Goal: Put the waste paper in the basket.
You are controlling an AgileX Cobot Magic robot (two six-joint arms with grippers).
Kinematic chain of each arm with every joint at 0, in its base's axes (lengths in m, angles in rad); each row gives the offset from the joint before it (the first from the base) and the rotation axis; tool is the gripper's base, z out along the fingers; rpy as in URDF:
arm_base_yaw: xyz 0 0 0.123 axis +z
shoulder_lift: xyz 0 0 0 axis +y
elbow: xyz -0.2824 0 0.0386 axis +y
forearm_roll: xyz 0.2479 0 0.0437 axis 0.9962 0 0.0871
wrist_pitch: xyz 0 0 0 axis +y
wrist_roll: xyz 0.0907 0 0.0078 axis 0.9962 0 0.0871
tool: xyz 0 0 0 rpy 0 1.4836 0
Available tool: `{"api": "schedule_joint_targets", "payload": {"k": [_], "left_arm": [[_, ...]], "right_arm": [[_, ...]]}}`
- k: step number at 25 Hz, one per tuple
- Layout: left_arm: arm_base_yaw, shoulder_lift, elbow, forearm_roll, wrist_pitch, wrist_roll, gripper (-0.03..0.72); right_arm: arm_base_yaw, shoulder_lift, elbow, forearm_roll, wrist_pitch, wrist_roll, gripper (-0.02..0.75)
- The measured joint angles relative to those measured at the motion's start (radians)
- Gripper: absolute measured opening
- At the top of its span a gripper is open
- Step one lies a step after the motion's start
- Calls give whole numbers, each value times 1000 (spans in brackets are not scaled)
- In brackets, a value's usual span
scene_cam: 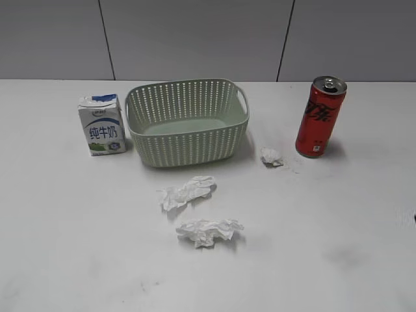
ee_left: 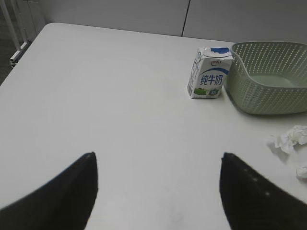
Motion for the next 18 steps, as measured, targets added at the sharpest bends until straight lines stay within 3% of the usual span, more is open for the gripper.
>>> {"api": "schedule_joint_targets", "payload": {"k": [7,18], "left_arm": [[0,0,0,-15,-5,0,587],[0,0,0,-11,-4,48,587]], "right_arm": [[114,273,-169,-4,-61,-49,589],[526,664,-358,-38,-158,-43,589]]}}
